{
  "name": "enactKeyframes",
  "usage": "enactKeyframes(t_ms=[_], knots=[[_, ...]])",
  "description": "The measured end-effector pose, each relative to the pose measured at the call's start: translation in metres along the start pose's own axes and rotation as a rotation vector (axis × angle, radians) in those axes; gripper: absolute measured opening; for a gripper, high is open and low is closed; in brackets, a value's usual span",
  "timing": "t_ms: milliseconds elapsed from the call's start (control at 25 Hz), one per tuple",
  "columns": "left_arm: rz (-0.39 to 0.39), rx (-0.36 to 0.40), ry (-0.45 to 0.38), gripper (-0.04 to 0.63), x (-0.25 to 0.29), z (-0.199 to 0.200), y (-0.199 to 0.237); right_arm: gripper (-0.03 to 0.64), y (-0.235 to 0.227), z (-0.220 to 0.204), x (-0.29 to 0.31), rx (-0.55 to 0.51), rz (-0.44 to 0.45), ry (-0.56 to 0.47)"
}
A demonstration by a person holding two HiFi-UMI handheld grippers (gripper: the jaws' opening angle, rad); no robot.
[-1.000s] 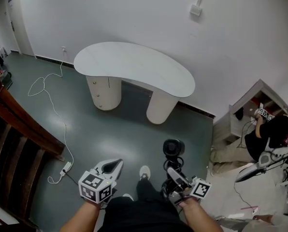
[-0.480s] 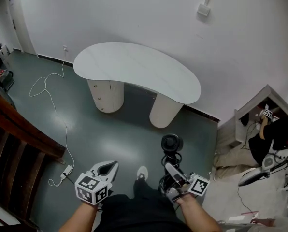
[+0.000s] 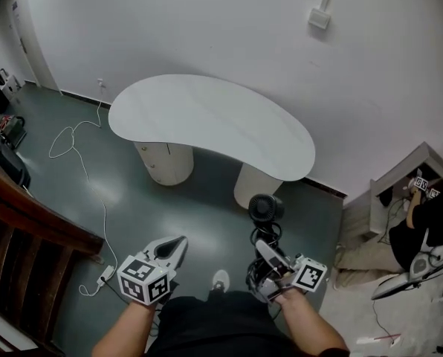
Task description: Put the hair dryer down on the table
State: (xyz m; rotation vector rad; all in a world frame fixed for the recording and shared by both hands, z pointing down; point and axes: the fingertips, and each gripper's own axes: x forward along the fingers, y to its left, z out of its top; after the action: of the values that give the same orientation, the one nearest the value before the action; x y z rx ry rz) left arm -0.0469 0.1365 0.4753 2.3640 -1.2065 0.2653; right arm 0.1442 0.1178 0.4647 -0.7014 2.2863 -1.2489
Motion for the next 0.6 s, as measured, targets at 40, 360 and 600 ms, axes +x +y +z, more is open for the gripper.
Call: enactKeyframes(t_ms=[40, 360, 600], knots=[[0.004, -0.008, 0.007, 0.011, 0.008, 0.001, 0.003, 0.204, -0.005, 0.008, 0.004, 0.004, 0.007, -0.003], [0.019, 0.019, 0.010, 0.011, 0.072, 0.035, 0.010, 0.204, -0.054, 0.053, 0.018, 0.011, -0.014, 0.025], [0.015, 0.049, 0.067, 0.011, 0.095, 0.036, 0.005, 0.204, -0.074, 0.066, 0.011, 0.043, -0.037, 0.017]])
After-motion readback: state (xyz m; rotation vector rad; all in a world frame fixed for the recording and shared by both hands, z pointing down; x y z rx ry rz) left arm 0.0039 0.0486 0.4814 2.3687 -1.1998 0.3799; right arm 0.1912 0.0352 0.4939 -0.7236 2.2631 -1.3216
